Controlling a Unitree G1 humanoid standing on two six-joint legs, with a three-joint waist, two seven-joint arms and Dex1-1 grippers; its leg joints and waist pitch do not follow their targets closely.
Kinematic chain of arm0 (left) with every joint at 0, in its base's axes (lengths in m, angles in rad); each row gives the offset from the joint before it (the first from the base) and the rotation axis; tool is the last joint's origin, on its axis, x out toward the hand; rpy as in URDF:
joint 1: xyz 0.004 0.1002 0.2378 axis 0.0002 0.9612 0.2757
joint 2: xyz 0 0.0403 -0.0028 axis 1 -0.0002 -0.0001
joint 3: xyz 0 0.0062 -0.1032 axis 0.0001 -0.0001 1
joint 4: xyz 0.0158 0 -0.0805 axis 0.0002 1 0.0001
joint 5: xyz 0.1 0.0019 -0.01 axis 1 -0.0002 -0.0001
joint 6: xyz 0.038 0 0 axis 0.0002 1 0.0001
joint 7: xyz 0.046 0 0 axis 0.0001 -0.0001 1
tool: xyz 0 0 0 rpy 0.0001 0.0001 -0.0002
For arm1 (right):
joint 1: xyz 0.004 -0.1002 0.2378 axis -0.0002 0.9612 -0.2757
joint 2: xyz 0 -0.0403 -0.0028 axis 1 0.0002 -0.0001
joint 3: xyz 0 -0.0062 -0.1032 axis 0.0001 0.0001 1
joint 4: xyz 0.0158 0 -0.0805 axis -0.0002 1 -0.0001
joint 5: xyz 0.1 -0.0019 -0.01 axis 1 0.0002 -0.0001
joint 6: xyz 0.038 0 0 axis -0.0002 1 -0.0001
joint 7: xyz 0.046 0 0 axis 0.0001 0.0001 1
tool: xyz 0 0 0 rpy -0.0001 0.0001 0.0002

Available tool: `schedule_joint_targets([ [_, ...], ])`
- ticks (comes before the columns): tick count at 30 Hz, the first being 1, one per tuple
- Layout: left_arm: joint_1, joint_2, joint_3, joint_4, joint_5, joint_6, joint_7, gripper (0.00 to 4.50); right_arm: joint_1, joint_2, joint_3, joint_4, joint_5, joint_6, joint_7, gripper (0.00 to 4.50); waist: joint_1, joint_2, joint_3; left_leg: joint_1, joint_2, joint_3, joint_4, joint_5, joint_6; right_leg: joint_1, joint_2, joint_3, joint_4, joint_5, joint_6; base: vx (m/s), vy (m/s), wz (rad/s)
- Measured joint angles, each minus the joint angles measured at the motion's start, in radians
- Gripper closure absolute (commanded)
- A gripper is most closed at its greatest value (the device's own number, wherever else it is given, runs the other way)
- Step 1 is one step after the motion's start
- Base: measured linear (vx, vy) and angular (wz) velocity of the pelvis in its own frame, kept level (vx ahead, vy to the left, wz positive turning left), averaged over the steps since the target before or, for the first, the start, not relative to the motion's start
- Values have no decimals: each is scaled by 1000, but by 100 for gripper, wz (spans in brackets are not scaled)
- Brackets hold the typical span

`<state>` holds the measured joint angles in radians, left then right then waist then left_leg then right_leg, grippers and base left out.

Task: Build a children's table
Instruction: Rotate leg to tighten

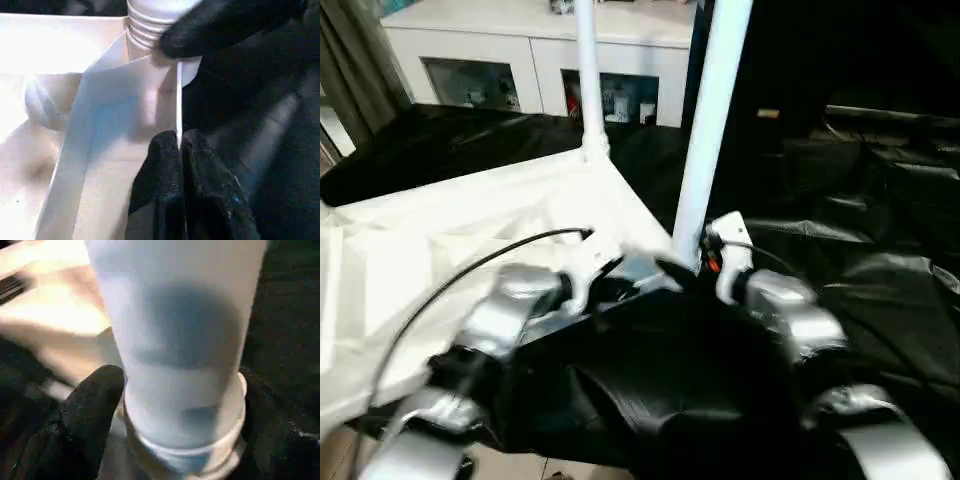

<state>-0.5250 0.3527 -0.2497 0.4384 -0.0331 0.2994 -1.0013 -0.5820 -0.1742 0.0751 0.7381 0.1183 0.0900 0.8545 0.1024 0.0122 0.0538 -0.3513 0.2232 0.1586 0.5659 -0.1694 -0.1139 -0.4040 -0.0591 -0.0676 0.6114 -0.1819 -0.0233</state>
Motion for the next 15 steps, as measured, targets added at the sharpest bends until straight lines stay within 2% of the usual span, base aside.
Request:
schedule_joint_targets([
  [3, 18, 35, -3, -25, -16, -4, -67, 450, 2, -36, 30, -25, 6, 16, 102, 81, 0, 0, 0, 0, 0, 0, 0, 0, 0, 0, 0, 0, 0, 0, 0, 0, 0, 0],
  [10, 54, 94, -5, -69, -43, -5, -166, 450, 1, -71, 60, -31, 6, 6, 227, 81, 4, -3, 1, 0, 0, 0, 1, 0, 0, 0, 0, 0, 0, 0, 0, 0, 0, 0],
  [15, 57, 110, -5, -70, -51, -5, -186, 450, 1, -75, 77, -31, 5, -2, 260, 121, 8, -5, 1, 0, 0, 0, 1, 0, 0, 0, 0, 0, 0, 0, 0, 0, 0, 0],
])
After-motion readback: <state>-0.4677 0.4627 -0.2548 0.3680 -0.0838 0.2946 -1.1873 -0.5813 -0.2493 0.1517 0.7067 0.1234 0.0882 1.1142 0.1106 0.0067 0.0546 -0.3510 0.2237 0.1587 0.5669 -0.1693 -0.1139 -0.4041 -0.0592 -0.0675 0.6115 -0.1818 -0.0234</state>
